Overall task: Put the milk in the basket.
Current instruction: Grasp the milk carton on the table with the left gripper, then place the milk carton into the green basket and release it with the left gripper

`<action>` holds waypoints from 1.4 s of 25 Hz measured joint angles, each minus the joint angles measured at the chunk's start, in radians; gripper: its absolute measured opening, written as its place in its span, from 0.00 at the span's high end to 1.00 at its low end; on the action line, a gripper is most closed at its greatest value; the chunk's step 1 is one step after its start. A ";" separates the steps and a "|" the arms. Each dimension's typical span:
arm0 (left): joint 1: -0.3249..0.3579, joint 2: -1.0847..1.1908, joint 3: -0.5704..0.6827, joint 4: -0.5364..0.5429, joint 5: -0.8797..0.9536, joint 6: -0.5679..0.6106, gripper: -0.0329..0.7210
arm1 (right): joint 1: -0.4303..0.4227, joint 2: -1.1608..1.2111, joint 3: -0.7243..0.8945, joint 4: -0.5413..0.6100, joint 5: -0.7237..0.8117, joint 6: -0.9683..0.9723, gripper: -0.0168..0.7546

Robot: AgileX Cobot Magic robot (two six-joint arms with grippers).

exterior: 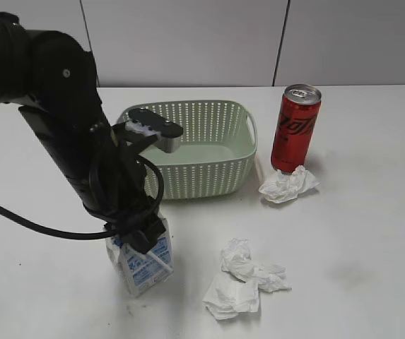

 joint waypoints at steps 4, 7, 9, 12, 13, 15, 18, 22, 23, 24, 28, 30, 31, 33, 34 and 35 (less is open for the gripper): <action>0.000 0.000 -0.007 0.001 0.035 0.000 0.60 | 0.000 0.000 0.000 0.000 0.000 0.000 0.33; 0.000 -0.007 -0.032 0.025 0.115 0.000 0.60 | 0.000 0.000 0.000 0.000 0.000 0.000 0.33; 0.000 -0.028 -0.064 0.052 0.168 0.000 0.60 | 0.000 0.000 0.000 0.000 0.000 0.000 0.33; 0.000 -0.081 -0.137 0.119 0.243 0.000 0.60 | 0.000 0.000 0.000 0.000 0.000 0.000 0.33; 0.000 -0.099 -0.164 0.147 0.271 0.000 0.60 | 0.000 0.000 0.000 0.000 0.000 0.000 0.33; 0.000 -0.123 -0.237 0.203 0.329 0.000 0.60 | 0.000 0.000 0.000 0.000 0.000 0.000 0.33; 0.003 -0.130 -0.355 0.262 0.364 0.012 0.60 | 0.000 0.000 0.000 0.000 0.000 0.000 0.33; 0.008 -0.092 -0.517 0.296 0.369 0.066 0.60 | 0.000 0.000 0.000 0.000 0.000 0.000 0.33; 0.008 -0.076 -0.558 0.301 0.372 0.075 0.60 | 0.000 0.000 0.000 0.000 0.000 0.000 0.33; 0.008 -0.051 -0.592 0.306 0.373 0.080 0.60 | 0.000 0.000 0.000 0.000 0.000 0.000 0.33; 0.008 0.073 -0.739 0.327 0.376 0.090 0.60 | 0.000 0.000 0.000 0.000 0.000 0.000 0.33; 0.008 0.141 -0.802 0.349 0.376 0.094 0.60 | 0.000 0.000 0.000 0.000 0.000 0.000 0.33; 0.008 0.177 -0.824 0.357 0.377 0.095 0.60 | 0.000 0.000 0.000 0.000 0.000 0.000 0.33; 0.008 0.238 -0.863 0.377 0.376 0.096 0.60 | 0.000 0.000 0.000 0.000 0.000 0.000 0.33; 0.009 0.267 -0.871 0.381 0.370 0.096 0.60 | 0.000 0.000 0.000 0.000 0.000 0.000 0.33; 0.009 0.292 -0.874 0.382 0.360 0.096 0.60 | 0.000 0.000 0.000 0.000 0.000 0.000 0.33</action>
